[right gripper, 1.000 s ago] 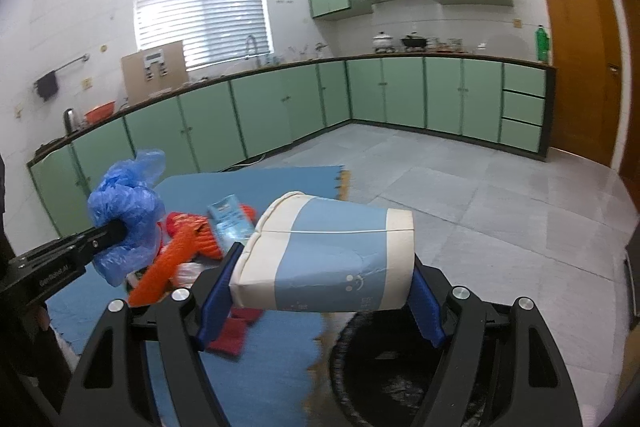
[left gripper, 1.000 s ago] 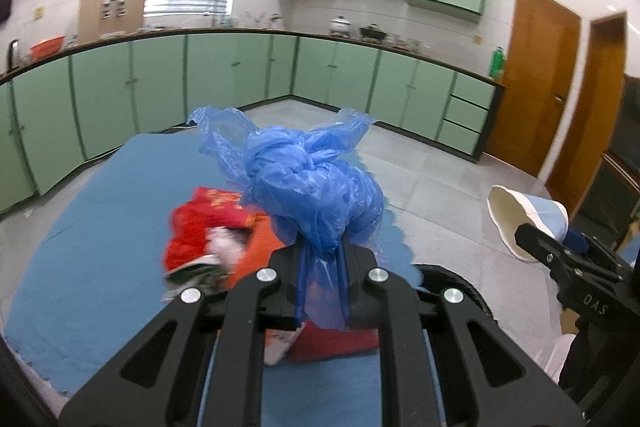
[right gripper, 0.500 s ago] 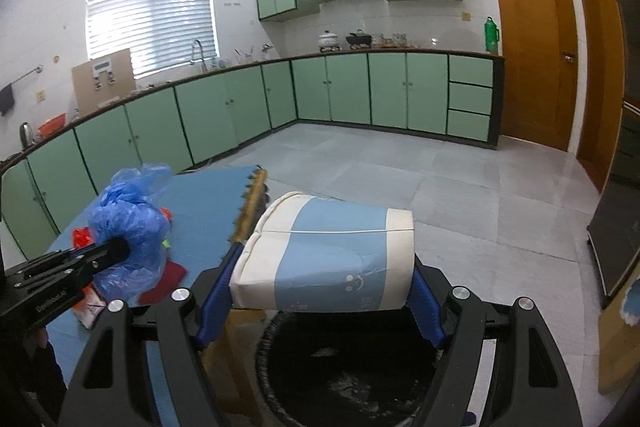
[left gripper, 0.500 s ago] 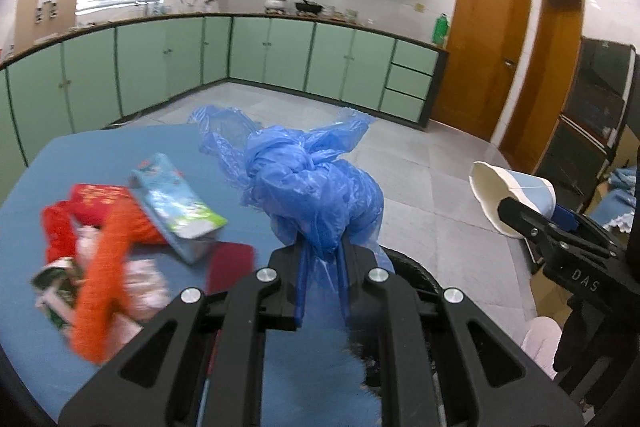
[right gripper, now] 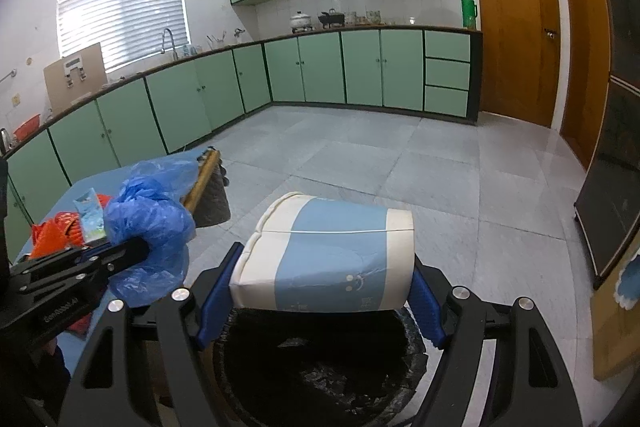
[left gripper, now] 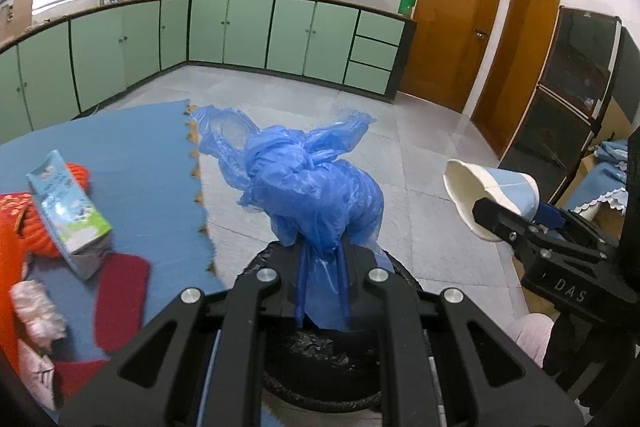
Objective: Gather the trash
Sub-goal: 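Open both grippers to drop the bag and cup into the bin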
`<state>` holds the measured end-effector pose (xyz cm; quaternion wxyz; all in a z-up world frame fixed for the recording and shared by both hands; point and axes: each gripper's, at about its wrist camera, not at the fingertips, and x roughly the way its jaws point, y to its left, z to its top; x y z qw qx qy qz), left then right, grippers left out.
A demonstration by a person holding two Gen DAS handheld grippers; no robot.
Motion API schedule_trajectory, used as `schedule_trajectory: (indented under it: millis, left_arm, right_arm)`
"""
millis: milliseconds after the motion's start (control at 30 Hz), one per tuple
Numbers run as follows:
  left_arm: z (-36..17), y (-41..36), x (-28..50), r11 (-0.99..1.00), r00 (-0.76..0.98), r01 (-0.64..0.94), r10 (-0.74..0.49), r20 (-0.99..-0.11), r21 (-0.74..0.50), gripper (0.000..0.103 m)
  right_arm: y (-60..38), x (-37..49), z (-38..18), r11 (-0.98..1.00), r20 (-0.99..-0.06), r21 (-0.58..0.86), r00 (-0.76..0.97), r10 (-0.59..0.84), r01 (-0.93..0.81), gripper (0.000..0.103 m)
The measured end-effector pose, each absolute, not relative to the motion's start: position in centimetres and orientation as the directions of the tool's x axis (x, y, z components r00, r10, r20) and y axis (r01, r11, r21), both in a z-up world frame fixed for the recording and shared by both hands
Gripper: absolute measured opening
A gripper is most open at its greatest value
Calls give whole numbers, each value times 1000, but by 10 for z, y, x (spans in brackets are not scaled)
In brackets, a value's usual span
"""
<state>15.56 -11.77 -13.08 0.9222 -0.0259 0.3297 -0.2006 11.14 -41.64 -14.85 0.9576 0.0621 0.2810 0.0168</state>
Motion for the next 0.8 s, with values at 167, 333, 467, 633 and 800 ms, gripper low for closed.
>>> schedule_trajectory:
  millis: [167,333,467,633,800]
  left_arm:
    - [-143,-126,172,901,657,389,-418,-627,-192,38]
    - [-143,-125,173,897,661,398,-427,-617,-194,63]
    - [-137,-119,169,903,677,388,-416,-607,-187,68]
    - [-123,-101,162,918,703,349,-389,-596,-188,73]
    - [-101,-67,139,946,759,283,-323,-566,-161,78]
  right_arm:
    - [-426,121,-166,990,-564,137,823,67,13,84]
    - [-442,126,-172,982,-582,183,810,72,44,89]
    - [-452,124,-167,974,-571,222,816,85,54,93]
    - [-447,119,-155,968,-553,243,828,88,59,96]
    - [-422,108,-139,974,-521,224,848,103,19,97]
